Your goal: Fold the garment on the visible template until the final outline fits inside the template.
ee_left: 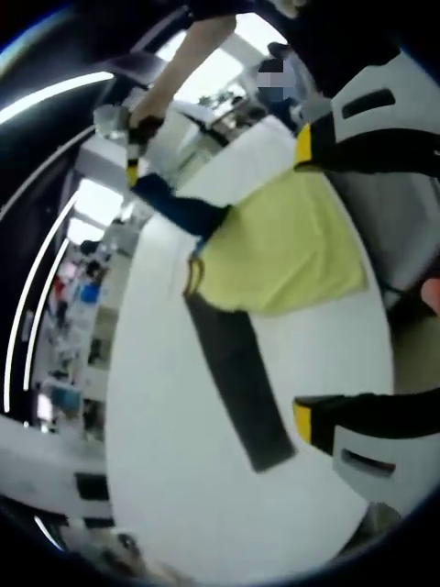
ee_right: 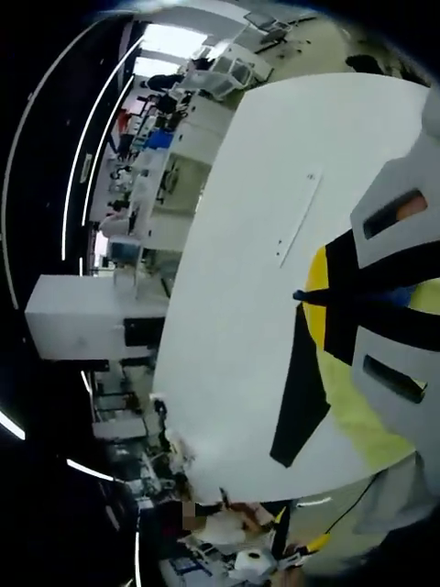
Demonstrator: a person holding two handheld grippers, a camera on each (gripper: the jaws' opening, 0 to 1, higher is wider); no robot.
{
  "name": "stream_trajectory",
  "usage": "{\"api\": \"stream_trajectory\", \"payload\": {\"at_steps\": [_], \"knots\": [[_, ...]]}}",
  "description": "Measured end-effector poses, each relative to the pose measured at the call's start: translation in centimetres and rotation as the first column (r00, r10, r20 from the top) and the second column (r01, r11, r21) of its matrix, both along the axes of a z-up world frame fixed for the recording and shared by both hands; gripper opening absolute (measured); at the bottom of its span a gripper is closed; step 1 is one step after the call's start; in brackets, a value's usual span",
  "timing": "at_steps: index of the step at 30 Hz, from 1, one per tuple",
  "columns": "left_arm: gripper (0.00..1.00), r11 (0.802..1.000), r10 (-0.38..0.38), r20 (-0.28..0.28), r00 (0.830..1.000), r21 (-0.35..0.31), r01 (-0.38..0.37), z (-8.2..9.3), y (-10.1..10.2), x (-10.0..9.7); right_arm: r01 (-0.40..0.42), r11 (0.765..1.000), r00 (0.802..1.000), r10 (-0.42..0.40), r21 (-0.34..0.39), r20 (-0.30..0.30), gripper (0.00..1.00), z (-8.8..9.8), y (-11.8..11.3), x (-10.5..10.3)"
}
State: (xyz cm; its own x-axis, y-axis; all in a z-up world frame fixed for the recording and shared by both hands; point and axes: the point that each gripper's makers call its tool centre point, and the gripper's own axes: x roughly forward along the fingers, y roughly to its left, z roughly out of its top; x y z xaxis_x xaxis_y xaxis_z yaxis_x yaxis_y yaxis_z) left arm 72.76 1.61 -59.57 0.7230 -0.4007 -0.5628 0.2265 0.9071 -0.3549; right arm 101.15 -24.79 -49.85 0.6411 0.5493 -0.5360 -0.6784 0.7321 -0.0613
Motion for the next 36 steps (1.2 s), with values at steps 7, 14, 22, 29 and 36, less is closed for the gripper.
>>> {"api": "stream_trajectory", "payload": {"at_steps": [7,14,22,29,36], "knots": [[0.96,1.0,0.011,-0.006,1.0,-0.003,-0.011,-0.2,0.3,-0.2,-0.015,1.0,1.0,0.015,-0.009,-0.014,0.02,-0.7,0.9,0.0],[0.96,1.0,0.01,-0.016,1.0,-0.005,-0.01,-0.5,0.3,-0.3,-0.022,1.0,0.999,0.022,-0.021,-0.034,0.02,-1.8,1.7,0.1],[0.96,1.0,0.009,-0.022,1.0,-0.004,-0.009,-0.7,0.4,-0.1,-0.015,1.0,0.997,0.013,-0.028,-0.075,0.02,-3.5,3.1,-0.1],[0.95,1.0,0.009,-0.029,1.0,-0.007,-0.01,-1.0,0.5,0.0,-0.018,0.999,0.994,0.014,-0.033,-0.106,0.02,-5.2,4.8,-0.3],[0.96,1.0,0.006,-0.037,0.999,-0.012,-0.007,-1.4,0.6,0.0,-0.027,0.998,0.991,0.019,-0.056,-0.135,0.02,-7.0,6.6,-0.6]]}}
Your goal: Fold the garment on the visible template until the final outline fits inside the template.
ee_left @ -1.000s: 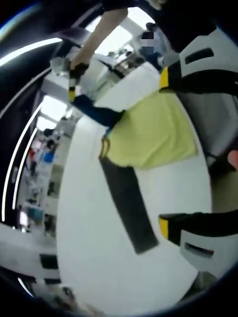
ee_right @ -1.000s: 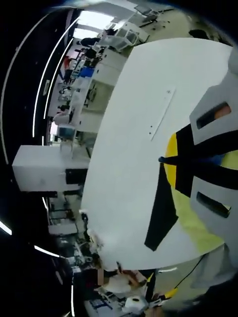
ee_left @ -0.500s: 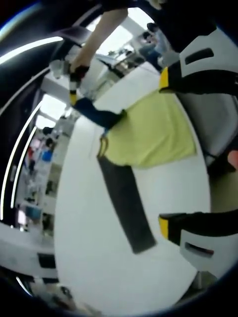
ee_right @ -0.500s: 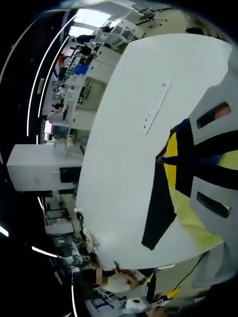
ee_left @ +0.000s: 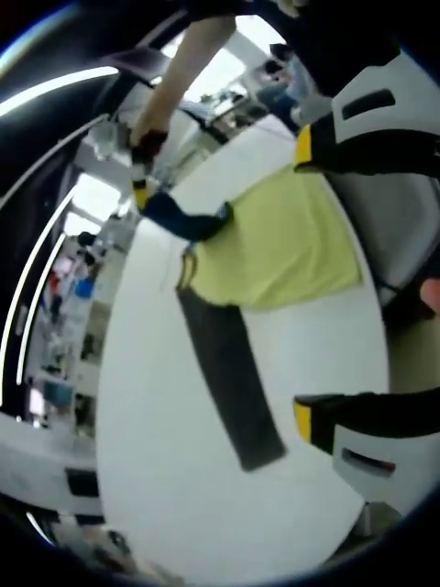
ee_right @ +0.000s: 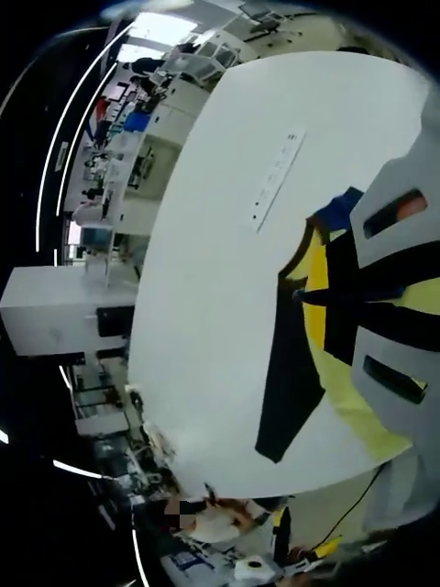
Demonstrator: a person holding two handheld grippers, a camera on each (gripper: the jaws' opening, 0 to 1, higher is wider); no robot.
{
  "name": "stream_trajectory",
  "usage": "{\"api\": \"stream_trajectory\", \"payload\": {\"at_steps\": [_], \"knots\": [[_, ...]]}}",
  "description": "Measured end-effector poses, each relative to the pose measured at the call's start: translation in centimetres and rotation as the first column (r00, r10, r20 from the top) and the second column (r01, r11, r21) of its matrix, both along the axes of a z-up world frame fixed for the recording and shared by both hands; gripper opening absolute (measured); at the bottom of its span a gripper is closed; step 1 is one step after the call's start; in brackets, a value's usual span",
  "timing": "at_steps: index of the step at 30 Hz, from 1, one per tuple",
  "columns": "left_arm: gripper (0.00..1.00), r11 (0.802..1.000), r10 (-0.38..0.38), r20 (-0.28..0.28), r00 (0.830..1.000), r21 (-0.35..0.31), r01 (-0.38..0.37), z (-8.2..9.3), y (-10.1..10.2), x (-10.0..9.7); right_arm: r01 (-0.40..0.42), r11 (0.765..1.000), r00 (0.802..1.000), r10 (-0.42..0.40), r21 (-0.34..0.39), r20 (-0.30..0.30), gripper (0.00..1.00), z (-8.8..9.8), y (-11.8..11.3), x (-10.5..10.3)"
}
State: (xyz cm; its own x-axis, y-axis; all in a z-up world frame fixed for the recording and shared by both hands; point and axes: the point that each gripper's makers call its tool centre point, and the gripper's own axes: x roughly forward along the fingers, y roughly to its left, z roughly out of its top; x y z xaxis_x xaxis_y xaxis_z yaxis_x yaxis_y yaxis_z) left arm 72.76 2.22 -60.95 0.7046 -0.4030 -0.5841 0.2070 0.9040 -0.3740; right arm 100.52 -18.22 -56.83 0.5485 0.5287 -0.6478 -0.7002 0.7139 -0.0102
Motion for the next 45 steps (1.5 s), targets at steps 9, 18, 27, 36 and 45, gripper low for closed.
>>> {"api": "stream_trajectory", "payload": {"at_steps": [9,18,27,36,45], "knots": [[0.96,1.0,-0.006,-0.011,1.0,-0.011,0.006,-0.4,-0.1,0.1,-0.013,1.0,0.998,0.012,-0.018,-0.054,0.02,-3.0,2.1,-0.4],[0.96,1.0,-0.002,-0.019,1.0,-0.016,0.002,-0.8,0.2,0.3,-0.011,1.0,0.994,0.009,-0.022,-0.106,0.02,-5.3,3.5,-0.4],[0.96,1.0,0.001,-0.038,0.999,-0.022,-0.002,-1.6,0.4,0.2,0.017,1.0,0.985,-0.016,0.003,-0.171,0.02,-7.0,4.9,-1.3],[0.96,1.0,0.004,-0.045,0.999,-0.027,-0.005,-2.0,0.8,0.5,0.133,0.989,0.947,-0.107,0.067,-0.303,0.02,-9.3,6.4,-2.7],[0.96,0.999,0.004,-0.048,0.999,-0.033,-0.006,-2.3,1.0,0.8,0.237,0.967,0.907,-0.185,0.095,-0.379,0.02,-11.1,7.6,-4.0]]}}
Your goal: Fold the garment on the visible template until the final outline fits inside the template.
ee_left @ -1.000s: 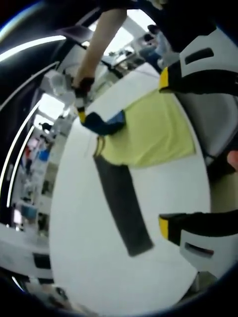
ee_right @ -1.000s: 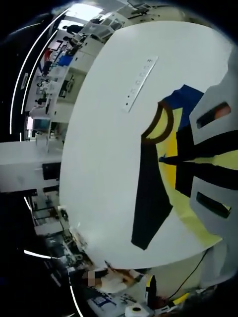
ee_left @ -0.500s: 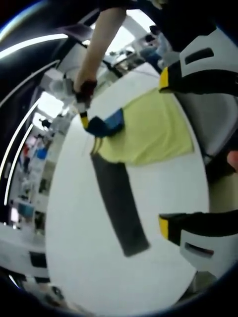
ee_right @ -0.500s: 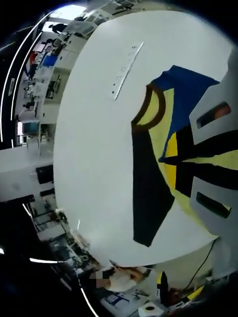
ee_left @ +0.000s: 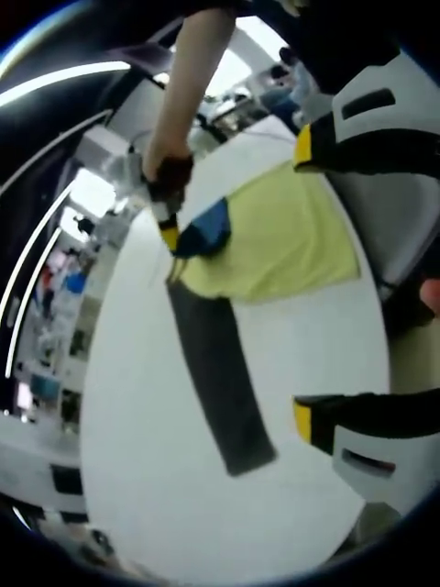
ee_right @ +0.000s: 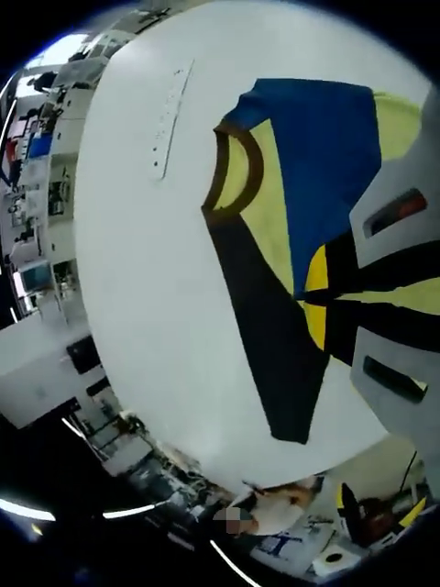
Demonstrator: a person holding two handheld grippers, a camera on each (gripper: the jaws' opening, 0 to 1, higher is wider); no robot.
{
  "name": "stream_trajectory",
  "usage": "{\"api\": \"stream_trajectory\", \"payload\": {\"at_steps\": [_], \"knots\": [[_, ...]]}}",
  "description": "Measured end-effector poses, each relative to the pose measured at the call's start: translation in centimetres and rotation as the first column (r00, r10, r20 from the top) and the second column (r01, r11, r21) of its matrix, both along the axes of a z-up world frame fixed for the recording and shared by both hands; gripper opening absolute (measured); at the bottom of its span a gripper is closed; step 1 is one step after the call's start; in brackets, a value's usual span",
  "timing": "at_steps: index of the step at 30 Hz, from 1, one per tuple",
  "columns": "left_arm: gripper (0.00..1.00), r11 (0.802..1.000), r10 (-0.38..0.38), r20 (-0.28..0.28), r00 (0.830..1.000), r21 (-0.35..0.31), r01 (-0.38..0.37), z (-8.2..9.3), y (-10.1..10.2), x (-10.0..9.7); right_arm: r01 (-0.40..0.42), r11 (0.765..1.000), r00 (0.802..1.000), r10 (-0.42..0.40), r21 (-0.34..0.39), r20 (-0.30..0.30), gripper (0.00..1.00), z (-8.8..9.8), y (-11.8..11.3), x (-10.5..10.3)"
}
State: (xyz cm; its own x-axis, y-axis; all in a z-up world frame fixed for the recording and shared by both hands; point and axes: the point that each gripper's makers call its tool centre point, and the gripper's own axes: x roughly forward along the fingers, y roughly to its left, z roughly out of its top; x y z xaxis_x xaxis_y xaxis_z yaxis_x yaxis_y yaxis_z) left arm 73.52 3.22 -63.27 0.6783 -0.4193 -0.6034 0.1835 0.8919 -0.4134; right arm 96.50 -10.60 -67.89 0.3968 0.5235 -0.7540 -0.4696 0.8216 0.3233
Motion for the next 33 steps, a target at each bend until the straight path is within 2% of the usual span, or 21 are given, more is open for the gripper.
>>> {"api": "stream_trajectory", "payload": {"at_steps": [6,13,16,33], "knots": [[0.96,1.0,-0.002,-0.003,1.0,-0.004,0.002,-0.3,0.1,0.1,0.115,0.992,0.992,-0.113,0.042,-0.049,0.02,-1.2,0.6,-0.5],[0.96,1.0,-0.003,0.0,1.0,-0.009,0.003,-0.3,0.3,0.2,0.183,0.981,0.98,-0.177,0.062,-0.093,0.03,-2.3,1.8,-1.4],[0.96,1.0,0.0,0.0,1.0,-0.011,0.0,-0.5,0.6,0.2,0.25,0.962,0.961,-0.232,0.11,-0.15,0.02,-2.5,2.6,-1.5],[0.96,1.0,0.02,-0.015,1.0,-0.016,-0.02,-1.3,1.7,0.1,0.295,0.948,0.939,-0.267,0.114,-0.216,0.02,-4.8,3.5,-1.7]]}}
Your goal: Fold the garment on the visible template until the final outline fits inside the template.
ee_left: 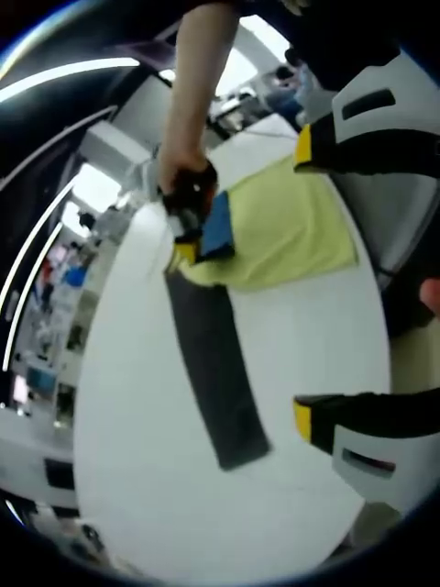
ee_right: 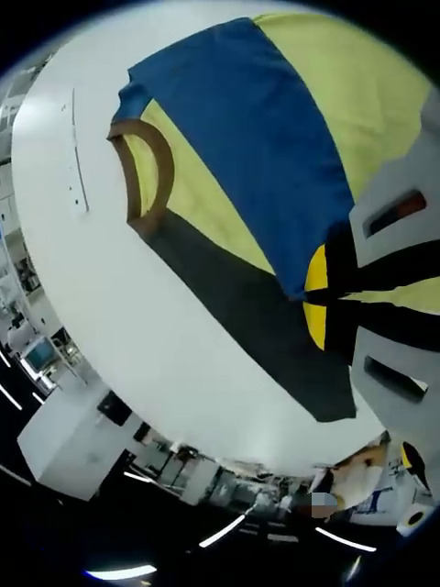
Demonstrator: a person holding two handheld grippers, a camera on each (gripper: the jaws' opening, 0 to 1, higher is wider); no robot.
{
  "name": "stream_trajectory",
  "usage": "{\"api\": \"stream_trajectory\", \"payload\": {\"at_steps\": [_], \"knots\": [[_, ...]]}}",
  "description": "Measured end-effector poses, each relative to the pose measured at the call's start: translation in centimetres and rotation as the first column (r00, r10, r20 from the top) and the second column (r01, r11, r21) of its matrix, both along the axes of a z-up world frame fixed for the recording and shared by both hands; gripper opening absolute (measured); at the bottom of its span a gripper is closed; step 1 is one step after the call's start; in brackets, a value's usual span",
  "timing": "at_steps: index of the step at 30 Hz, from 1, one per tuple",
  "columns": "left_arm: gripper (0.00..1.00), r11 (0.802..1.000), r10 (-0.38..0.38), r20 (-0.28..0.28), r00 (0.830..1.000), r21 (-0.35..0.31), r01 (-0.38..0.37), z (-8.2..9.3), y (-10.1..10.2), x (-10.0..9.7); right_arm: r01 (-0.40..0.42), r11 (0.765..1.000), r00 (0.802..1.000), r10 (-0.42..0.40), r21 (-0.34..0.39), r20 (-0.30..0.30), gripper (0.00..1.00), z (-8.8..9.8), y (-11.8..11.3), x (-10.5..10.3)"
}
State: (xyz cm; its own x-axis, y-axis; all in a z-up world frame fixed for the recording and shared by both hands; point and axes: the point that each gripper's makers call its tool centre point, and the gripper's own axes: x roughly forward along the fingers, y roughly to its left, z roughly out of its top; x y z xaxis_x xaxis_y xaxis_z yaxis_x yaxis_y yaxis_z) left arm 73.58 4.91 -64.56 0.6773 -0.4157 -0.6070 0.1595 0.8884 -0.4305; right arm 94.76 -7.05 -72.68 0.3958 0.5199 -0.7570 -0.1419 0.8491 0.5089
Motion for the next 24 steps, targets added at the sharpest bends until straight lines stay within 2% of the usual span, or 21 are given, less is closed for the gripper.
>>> {"api": "stream_trajectory", "payload": {"at_steps": [24], "knots": [[0.96,1.0,0.015,-0.018,1.0,0.021,-0.015,-1.1,1.5,1.0,-0.019,1.0,0.999,0.018,-0.01,-0.046,0.02,-2.9,1.1,0.6]]}}
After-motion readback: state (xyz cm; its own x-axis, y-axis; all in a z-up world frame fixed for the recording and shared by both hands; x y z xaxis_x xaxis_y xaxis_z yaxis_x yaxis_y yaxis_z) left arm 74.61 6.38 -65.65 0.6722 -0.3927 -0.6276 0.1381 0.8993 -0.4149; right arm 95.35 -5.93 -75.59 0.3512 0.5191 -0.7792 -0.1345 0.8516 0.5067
